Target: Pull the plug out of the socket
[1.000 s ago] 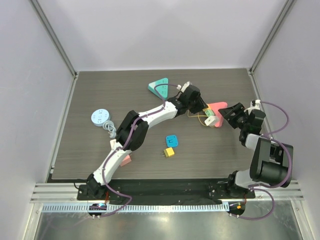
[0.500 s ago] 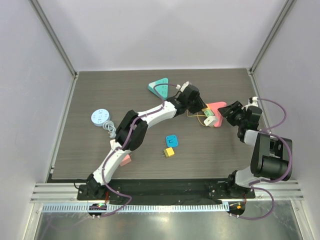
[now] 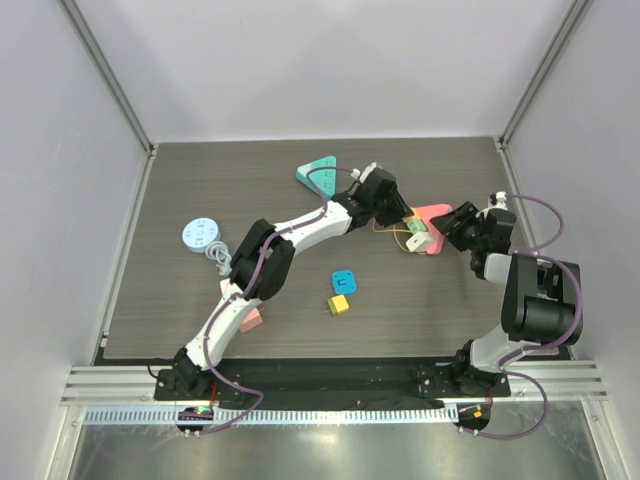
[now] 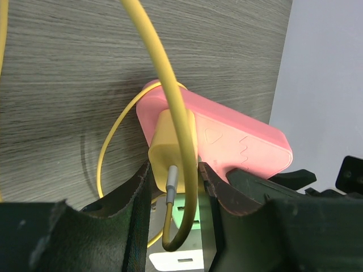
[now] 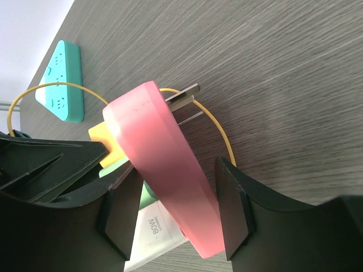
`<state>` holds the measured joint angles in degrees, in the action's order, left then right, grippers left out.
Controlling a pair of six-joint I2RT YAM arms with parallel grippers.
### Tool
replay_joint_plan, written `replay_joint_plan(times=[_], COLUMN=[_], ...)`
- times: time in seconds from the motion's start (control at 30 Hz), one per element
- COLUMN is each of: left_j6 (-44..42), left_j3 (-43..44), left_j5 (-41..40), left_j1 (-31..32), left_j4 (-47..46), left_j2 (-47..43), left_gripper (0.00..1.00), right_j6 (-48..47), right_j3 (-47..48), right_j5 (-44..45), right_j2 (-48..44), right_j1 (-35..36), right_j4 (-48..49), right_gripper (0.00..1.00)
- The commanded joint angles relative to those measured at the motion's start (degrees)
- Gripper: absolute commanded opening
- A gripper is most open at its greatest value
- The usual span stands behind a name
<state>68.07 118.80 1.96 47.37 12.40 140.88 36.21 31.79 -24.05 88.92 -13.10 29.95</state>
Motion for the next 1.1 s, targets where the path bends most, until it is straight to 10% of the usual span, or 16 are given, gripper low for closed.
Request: replay_joint_plan(times=[0.0, 0.17, 0.53, 1.07], left_j6=[-2.7, -1.9, 2.2, 0.6], left_j3=[-0.4, -0.7, -3.3, -11.6], left_j5=[1.6, 1.8, 5.2, 7.7], left_j1=[0.0, 0.3, -0.3, -3.3], left_j4=[0.3, -0.4, -9.3, -23.0], left_j2=[-2.0, -2.3, -2.3, -6.2], left_gripper=[0.00, 0.00, 0.00, 0.00], right_j6=[-1.0, -1.0, -3.2, -7.0], right_j3=[2.3, 3.0, 2.8, 4.7], right_j5=[0.1, 0.0, 4.7, 10.1], right_j2=[1.2, 2.4, 1.3, 1.8], right_j1=[1.1, 1.6, 1.5, 1.5], right_j4=[1.6, 1.3, -2.9, -10.6], right_gripper=[0.58, 0.53, 0.02, 0.01])
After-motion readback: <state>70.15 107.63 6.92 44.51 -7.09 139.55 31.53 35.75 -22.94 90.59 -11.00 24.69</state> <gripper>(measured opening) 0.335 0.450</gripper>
